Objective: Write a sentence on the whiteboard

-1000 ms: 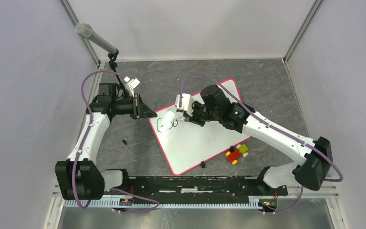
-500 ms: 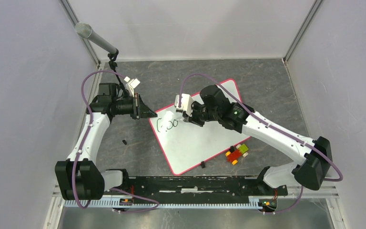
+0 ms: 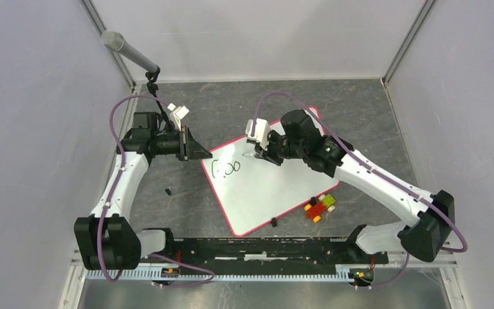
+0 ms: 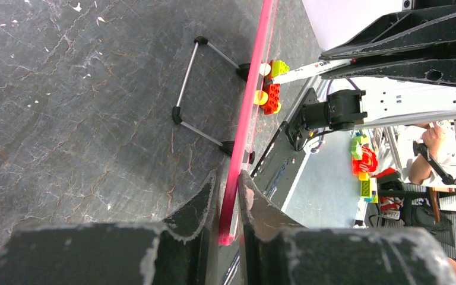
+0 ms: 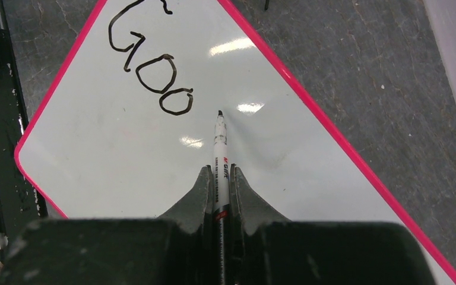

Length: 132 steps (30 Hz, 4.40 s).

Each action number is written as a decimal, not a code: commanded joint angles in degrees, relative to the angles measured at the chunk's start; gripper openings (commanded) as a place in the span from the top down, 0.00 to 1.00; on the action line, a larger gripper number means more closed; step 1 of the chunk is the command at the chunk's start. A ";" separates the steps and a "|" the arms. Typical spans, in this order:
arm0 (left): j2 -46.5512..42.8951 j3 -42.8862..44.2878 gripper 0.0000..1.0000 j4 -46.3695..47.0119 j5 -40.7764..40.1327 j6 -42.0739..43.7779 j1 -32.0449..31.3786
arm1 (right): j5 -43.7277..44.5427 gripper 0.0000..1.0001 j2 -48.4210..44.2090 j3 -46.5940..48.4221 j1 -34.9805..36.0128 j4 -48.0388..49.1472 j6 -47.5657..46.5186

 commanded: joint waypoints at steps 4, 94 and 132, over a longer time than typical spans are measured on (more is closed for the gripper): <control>-0.77 0.24 0.97 -0.03 -0.17 0.57 -0.09 | -0.28 1.00 -0.59 -1.60 0.16 -0.98 -0.70; -0.47 -0.19 0.98 0.06 -1.07 0.74 -0.14 | -1.79 1.00 -1.22 -5.41 -1.16 0.49 -0.90; 2.20 3.06 0.98 -4.89 -3.59 7.28 -0.40 | -4.41 1.00 -5.52 -0.24 -4.24 -2.48 -1.38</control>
